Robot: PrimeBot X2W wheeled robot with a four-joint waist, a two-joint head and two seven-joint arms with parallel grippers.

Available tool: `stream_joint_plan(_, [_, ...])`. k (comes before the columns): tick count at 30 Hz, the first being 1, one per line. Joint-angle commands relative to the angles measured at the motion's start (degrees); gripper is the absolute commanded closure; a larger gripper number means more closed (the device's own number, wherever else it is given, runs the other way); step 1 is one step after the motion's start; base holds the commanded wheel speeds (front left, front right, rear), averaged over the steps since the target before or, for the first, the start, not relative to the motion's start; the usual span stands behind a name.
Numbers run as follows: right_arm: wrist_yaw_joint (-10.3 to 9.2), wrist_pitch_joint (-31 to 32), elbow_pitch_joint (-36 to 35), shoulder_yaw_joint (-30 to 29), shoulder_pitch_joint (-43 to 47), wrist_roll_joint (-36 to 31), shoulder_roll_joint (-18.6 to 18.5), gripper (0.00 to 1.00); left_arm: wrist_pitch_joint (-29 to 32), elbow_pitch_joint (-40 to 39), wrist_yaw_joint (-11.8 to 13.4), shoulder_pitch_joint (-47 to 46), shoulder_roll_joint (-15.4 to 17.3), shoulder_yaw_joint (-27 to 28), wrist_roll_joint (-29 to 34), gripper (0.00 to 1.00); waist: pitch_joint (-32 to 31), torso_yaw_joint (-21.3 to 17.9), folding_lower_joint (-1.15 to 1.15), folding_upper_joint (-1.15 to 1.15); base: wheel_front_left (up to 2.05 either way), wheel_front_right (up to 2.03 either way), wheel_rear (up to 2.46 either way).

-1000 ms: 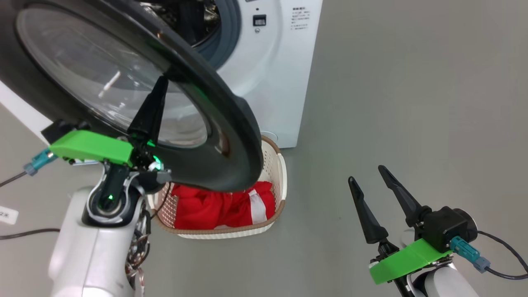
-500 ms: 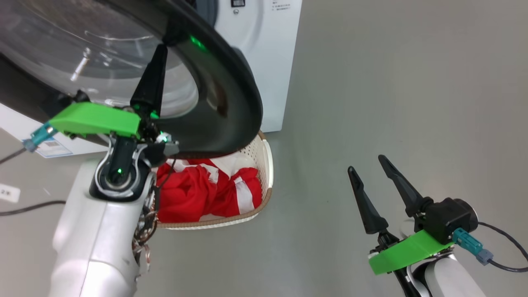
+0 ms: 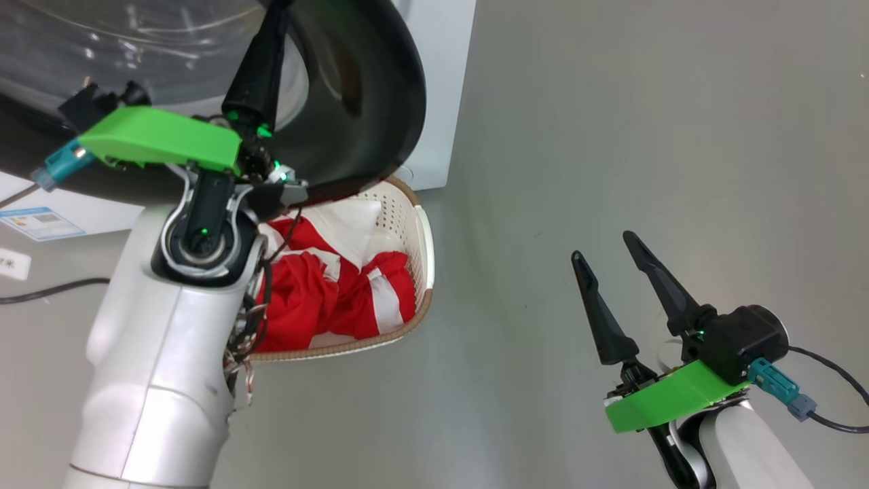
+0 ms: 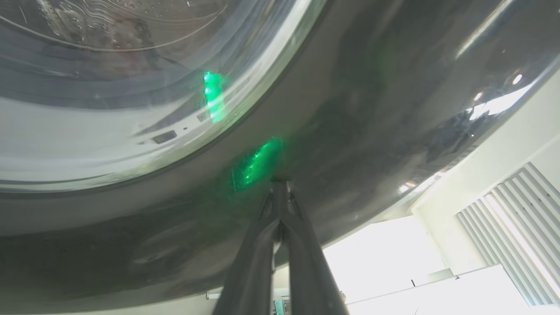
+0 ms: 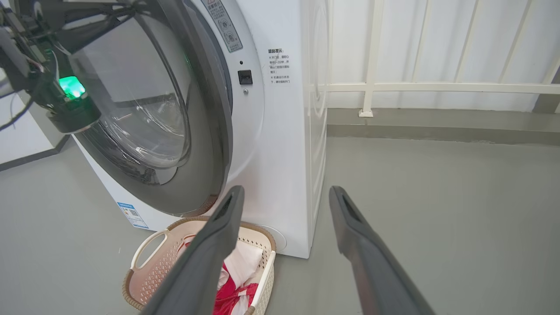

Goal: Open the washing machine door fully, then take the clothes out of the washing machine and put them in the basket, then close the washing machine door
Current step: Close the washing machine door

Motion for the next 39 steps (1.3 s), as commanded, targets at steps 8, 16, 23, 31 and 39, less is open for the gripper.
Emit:
stream_joint_plan(8, [0.26,-0.37,-1.16,1.9,-1.86,0.16,0.09,0.0,-1.31,-1.78,-0.79,-2.75,1.09,0.21,-1.21,1.0,1.06,-0.85,0.0,0.0,0.0,0.0,0.0])
stream_joint_plan(16, [0.26,-0.37,-0.68,2.42,-2.09,-0.25,0.09,0.0,-2.05,-2.56,-0.79,-2.22,1.09,0.36,-1.5,1.0,0.56,-1.61,0.0,0.0,0.0,0.0,0.0])
stream_joint_plan(23, [0.26,-0.37,-0.48,2.35,-1.64,-0.4,0.09,0.0,-1.9,-2.62,-0.79,-1.51,1.09,0.27,-2.1,1.0,0.1,-1.51,0.0,0.0,0.0,0.0,0.0])
stream_joint_plan(31, [0.26,-0.37,-0.19,1.65,-1.48,-0.42,0.09,0.0,-1.67,-2.45,-0.79,0.66,1.09,-0.03,-4.53,0.84,-0.73,-0.05,0.0,0.0,0.0,0.0,0.0])
stream_joint_plan(39, [0.26,-0.37,0.26,-0.12,-0.77,-0.07,0.09,0.0,-4.9,-4.28,-0.79,5.44,1.73,-0.17,-1.17,0.0,-2.73,3.16,0.0,0.0,0.0,0.0,0.0])
